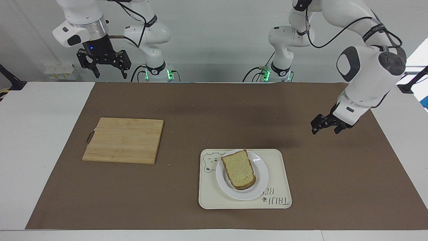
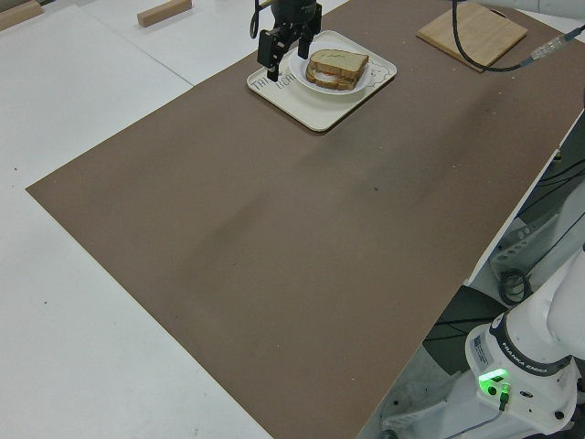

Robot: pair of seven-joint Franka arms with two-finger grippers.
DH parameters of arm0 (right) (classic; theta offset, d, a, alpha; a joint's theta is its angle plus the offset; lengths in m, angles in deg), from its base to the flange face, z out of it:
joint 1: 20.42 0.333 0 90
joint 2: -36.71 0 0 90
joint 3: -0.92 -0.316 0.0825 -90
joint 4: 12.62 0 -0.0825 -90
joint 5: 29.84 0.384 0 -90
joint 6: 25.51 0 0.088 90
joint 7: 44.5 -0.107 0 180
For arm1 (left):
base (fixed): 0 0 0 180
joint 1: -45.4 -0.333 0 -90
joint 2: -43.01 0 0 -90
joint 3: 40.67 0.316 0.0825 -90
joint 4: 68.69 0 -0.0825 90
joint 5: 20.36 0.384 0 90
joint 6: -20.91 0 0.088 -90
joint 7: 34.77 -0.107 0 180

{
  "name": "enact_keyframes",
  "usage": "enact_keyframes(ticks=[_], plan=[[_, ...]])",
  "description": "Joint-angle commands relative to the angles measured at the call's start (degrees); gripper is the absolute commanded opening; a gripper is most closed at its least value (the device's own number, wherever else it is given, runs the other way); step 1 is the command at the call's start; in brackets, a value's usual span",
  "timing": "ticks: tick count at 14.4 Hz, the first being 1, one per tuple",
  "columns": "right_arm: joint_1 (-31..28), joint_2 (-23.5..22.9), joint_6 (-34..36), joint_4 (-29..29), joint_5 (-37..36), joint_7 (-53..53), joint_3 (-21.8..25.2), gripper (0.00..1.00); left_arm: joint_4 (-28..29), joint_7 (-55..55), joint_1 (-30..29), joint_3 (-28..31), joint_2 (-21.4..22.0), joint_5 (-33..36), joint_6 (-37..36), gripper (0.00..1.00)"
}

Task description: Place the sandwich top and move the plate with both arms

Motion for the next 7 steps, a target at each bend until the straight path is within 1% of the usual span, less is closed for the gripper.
enact_keyframes(ticks=[1,3,4,6,7], plan=[[-0.4,-0.7,1.0,1.9,0.1,2.1,-0.2,1.00,-0.7,-1.9,0.7,0.1,4.4,3.6,-6.1,1.00],[-0.4,-0.4,1.5,1.5,0.1,2.1,-0.2,1.00,-3.1,-3.4,0.5,-0.1,5.7,3.7,-11.7,1.00],[-0.4,-0.4,1.5,1.3,0.2,2.1,-0.2,1.00,-3.5,-4.0,0.5,0.3,5.9,3.7,-13.9,1.00],[-0.5,-0.3,1.5,1.2,0.2,2.1,-0.2,1.00,-3.7,-4.7,0.4,0.4,7.5,3.4,-17.4,1.00],[-0.4,-0.3,1.5,1.2,0.2,2.1,-0.2,1.00,-5.0,-4.7,0.3,0.4,7.6,3.5,-19.3,1.00]])
